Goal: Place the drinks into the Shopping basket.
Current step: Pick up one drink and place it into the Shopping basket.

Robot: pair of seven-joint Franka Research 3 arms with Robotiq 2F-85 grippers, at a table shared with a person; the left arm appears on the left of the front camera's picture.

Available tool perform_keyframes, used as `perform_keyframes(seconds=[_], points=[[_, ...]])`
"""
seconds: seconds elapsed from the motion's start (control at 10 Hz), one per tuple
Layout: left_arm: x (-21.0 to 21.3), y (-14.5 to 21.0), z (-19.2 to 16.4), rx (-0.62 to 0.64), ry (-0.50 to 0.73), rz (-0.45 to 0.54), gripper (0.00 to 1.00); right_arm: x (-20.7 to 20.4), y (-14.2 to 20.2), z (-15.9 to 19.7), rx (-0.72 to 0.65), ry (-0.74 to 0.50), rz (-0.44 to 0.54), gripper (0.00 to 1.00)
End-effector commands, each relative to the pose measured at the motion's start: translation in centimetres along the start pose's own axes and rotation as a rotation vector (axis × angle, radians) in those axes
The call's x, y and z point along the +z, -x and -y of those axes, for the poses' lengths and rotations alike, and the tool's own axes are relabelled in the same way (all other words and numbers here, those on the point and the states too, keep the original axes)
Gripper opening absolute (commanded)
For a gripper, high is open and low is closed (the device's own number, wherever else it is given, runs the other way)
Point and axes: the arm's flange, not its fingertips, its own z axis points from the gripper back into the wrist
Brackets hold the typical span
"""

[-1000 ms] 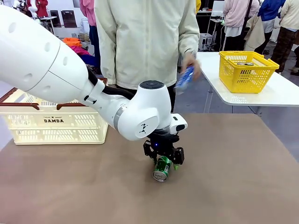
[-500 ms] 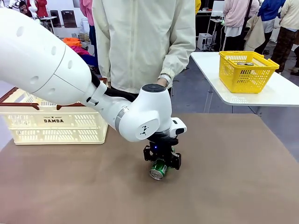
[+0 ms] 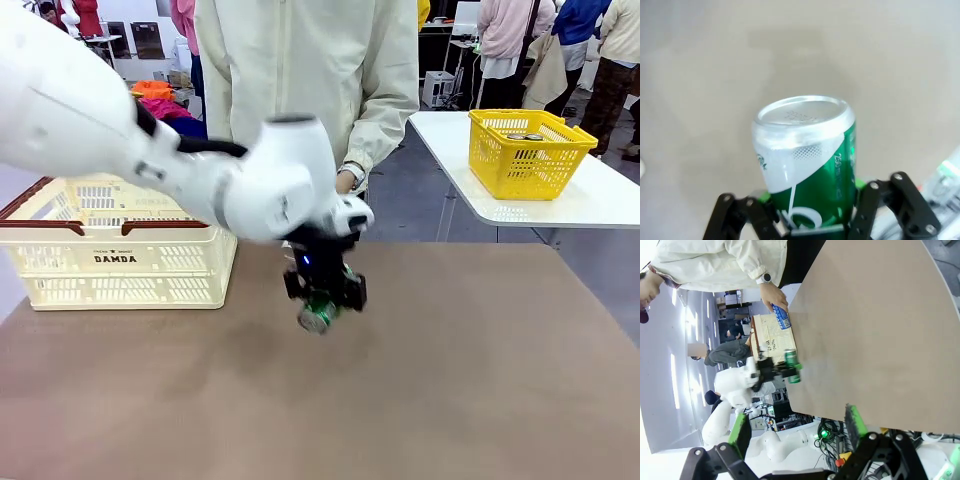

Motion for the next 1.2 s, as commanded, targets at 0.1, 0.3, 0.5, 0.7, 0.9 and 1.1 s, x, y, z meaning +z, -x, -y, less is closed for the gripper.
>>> perform_keyframes(seconds=[0.1, 0.3, 0.5, 0.7, 0.9, 1.1], points=[[13.7, 8.3, -3.1, -0.25, 0.185, -0.187, 0.0, 0.4, 0.0, -0.2, 0.015, 0.001, -0.006, 1.0], [20.5, 16.2, -7.2, -0.382, 0.287, -0.173, 0.0, 0.4, 0.0, -0.2, 0.015, 0.001, -0.006, 1.0], [25.9, 23.2, -15.9, -0.172, 0.391, 0.115, 0.0, 0.4, 0.0, -0.2, 0.015, 0.001, -0.006, 1.0], [27.5, 27.2, -24.3, 0.041, 0.494, 0.23, 0.0, 0.4, 0.0, -0.2, 0.015, 0.001, -0.006, 1.0], [26.5, 29.9, -31.0, 0.386, 0.602, 0.431, 0.0, 0.4, 0.0, -0.2, 0.015, 0.001, -0.006, 1.0], [27.6, 31.6, -30.7, 0.236, 0.541, 0.296, 0.0, 0.4, 0.0, -0.2, 0.015, 0.001, -0.006, 1.0]])
